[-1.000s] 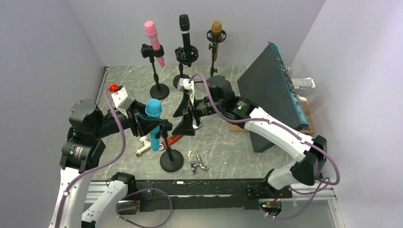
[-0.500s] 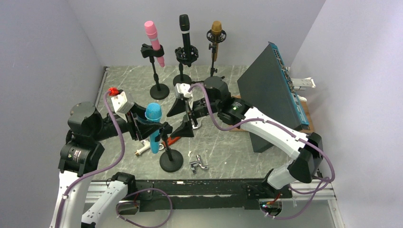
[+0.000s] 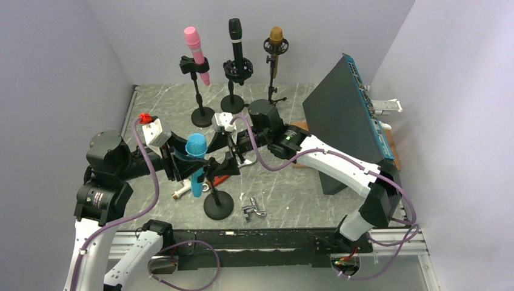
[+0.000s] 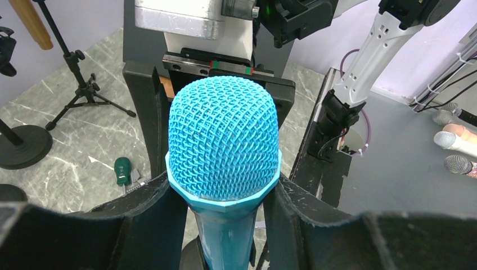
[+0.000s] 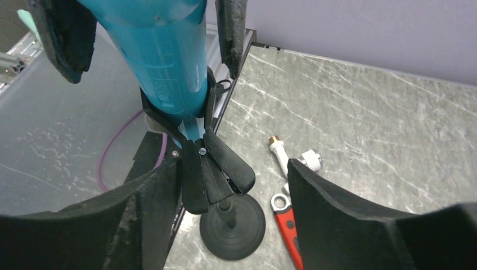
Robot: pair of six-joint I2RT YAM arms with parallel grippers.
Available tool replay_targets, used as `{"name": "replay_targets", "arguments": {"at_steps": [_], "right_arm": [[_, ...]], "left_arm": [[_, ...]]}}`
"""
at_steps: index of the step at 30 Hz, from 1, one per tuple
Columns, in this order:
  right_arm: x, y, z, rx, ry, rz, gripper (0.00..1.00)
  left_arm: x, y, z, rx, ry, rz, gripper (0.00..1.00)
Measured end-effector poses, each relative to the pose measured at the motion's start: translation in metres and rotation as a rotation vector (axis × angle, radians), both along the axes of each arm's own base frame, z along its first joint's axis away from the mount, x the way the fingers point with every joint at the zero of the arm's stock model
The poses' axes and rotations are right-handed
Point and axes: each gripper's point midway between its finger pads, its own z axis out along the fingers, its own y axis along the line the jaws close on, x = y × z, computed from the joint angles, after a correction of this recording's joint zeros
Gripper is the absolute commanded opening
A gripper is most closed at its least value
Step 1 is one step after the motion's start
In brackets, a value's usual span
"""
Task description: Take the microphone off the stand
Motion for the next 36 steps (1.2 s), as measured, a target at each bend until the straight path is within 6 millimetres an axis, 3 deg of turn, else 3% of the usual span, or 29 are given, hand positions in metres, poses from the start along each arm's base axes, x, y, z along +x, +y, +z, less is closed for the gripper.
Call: {"name": "replay_targets", "arguments": {"at_steps": [3,8,17,23,29,32,36], "right_arm": [[-0.001,0.000,0.000,0.003,-0.006,0.007,0.44],[-0.005,-0.001,0.000,0.003,0.002,0.028,0.00],[-0.004,-0.001,0.000,0.002,0.000,0.027,0.00],[-0.004,-0.001,0.000,0.000,0.006,0.024,0.00],[-0.001,-0.001,-0.001,-0.008,0.016,-0.002,0.00],[0.000,0.000,-0.001,-0.011,0.022,-0.011,0.00],[0.001,0.001,0.000,-0.014,0.022,-0.028,0.00]], "left_arm": [[0.000,0.000,0.000,0.001,-0.002,0.001,0.00],[0.000,0.000,-0.002,0.006,0.001,-0.002,0.00],[0.000,0.001,0.003,0.015,0.026,0.002,0.00],[-0.006,0.006,0.047,0.014,-0.078,0.025,0.00],[-0.005,0.023,0.079,0.052,-0.198,0.150,0.00],[-0.002,0.038,0.104,0.054,-0.275,0.259,0.00],[0.012,0.074,0.134,0.022,-0.345,0.523,0.00]]}}
